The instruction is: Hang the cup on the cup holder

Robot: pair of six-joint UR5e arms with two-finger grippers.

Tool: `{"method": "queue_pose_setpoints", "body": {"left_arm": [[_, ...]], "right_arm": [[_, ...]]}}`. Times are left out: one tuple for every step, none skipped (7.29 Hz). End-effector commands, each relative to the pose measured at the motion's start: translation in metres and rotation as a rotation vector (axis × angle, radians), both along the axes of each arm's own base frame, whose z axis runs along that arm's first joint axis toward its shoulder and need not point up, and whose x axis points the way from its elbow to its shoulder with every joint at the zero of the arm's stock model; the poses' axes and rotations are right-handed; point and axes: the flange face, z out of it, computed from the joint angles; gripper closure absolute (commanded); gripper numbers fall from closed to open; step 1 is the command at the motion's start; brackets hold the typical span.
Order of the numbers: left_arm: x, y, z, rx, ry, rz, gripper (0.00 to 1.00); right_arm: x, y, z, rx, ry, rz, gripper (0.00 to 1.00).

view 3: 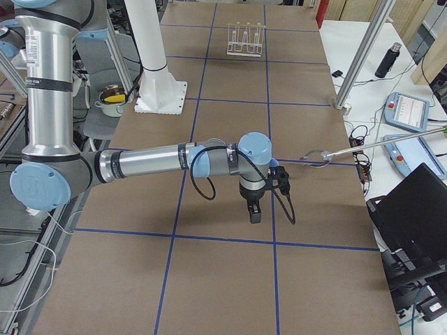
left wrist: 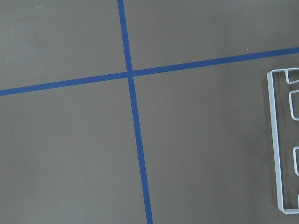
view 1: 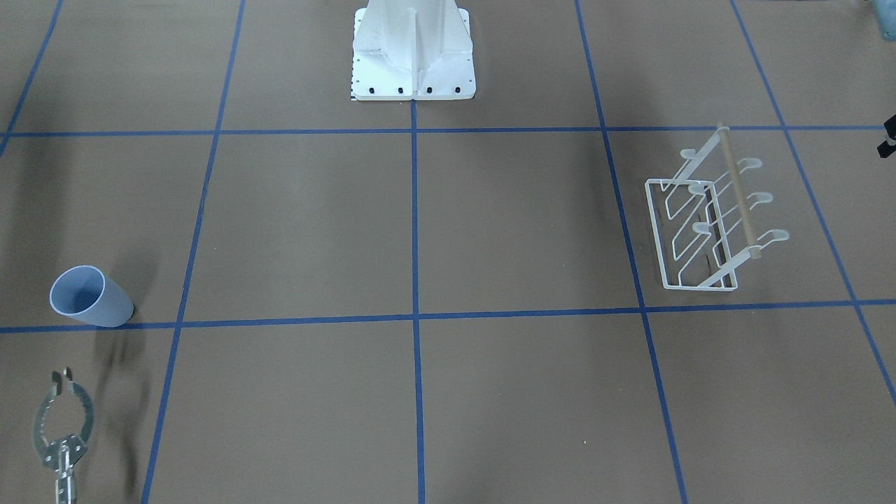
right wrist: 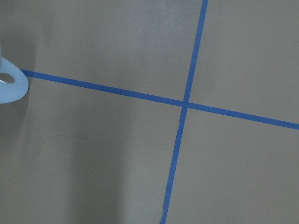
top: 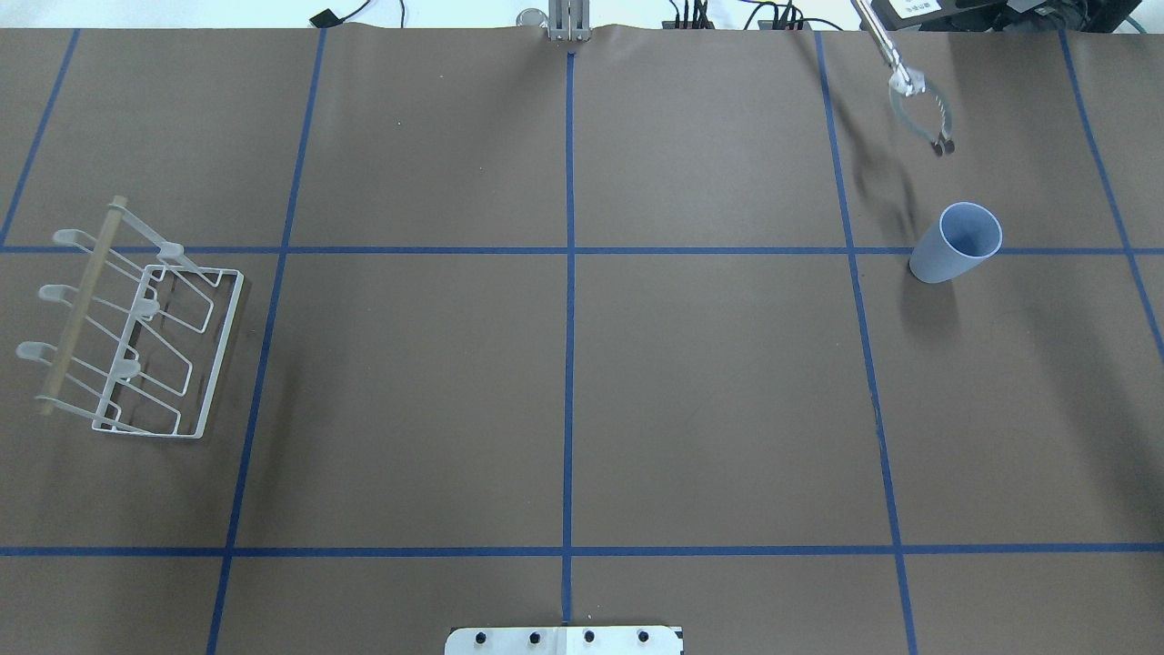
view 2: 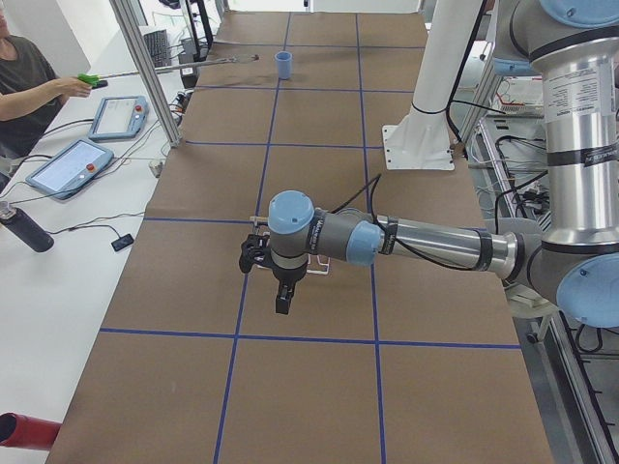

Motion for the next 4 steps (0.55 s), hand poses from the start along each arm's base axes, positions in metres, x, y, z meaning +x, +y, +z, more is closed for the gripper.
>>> {"method": "queue_pose_setpoints", "body": {"left_arm": [[0.0007,-0.0014,-0.0058,0.006,0.008,-0.002,0.01],[0.0004,-0.0022,-0.0016,-0.001,0.003,-0.003,0.01],[0.0003,-0.0023,-0.0022,0.0,0.002,-0.003,0.02],[0.0004,-0.0029,-0.0044,0.005,0.002,-0.003,0.01]], "right_arm": [[-0.0015,-0.0002,-0.0001,0.0,-0.003,-0.002,0.0],[-0.0018,-0.0001,-0.0004,0.001,-0.008,-0.004,0.0],[-0.0018,-0.0001,-0.0004,0.0,-0.008,-0.003,0.0],[-0.0018,-0.0001,-0.0004,0.0,-0.008,-0.003,0.0]]}}
